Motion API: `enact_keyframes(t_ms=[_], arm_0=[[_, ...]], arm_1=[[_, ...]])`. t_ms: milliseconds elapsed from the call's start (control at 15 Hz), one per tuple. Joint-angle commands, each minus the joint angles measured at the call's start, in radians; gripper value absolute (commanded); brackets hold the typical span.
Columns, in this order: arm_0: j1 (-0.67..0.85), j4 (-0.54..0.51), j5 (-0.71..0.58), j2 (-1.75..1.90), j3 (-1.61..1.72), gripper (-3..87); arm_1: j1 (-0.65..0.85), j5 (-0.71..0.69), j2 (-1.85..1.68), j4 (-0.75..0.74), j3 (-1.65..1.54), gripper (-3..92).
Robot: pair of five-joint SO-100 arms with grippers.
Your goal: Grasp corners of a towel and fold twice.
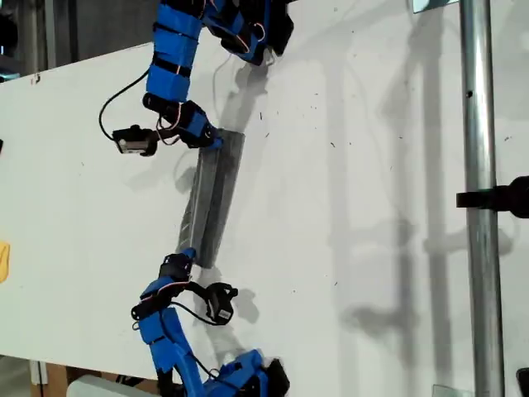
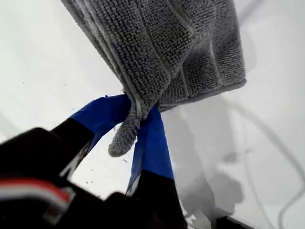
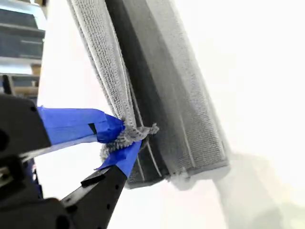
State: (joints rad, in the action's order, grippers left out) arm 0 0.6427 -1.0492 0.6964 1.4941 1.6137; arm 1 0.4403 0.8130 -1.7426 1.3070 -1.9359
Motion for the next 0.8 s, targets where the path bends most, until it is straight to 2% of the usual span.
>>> enact_keyframes(t_ms=[0,267,333,400,467,533,733], arm_0=[[0.012,0.031,0.009,-0.044,-0.002,-2.9],[0.052,0.061,0.055,-0.167,0.015,-2.8],[0.06,0.04,0.071,-0.167,0.023,-2.4],[0.061,-0.015,0.078,-0.135,0.017,4.6],[0.061,-0.074,0.075,-0.072,0.015,18.7],[0.066,-0.137,0.067,0.009,0.014,29.5],[0.074,-0.324,0.058,0.302,0.055,37.8]], arm_1=[[-0.017,0.028,0.069,-0.115,-0.041,-0.3],[-0.038,0.04,0.249,-0.241,-0.04,-0.3],[-0.057,0.043,0.264,-0.207,-0.005,-0.3],[-0.064,0.057,0.239,-0.124,0.029,-0.3],[-0.054,0.078,0.172,-0.025,0.041,12.0],[-0.034,0.084,0.086,0.072,0.041,37.3],[0.029,0.163,-0.204,0.319,0.008,43.1]])
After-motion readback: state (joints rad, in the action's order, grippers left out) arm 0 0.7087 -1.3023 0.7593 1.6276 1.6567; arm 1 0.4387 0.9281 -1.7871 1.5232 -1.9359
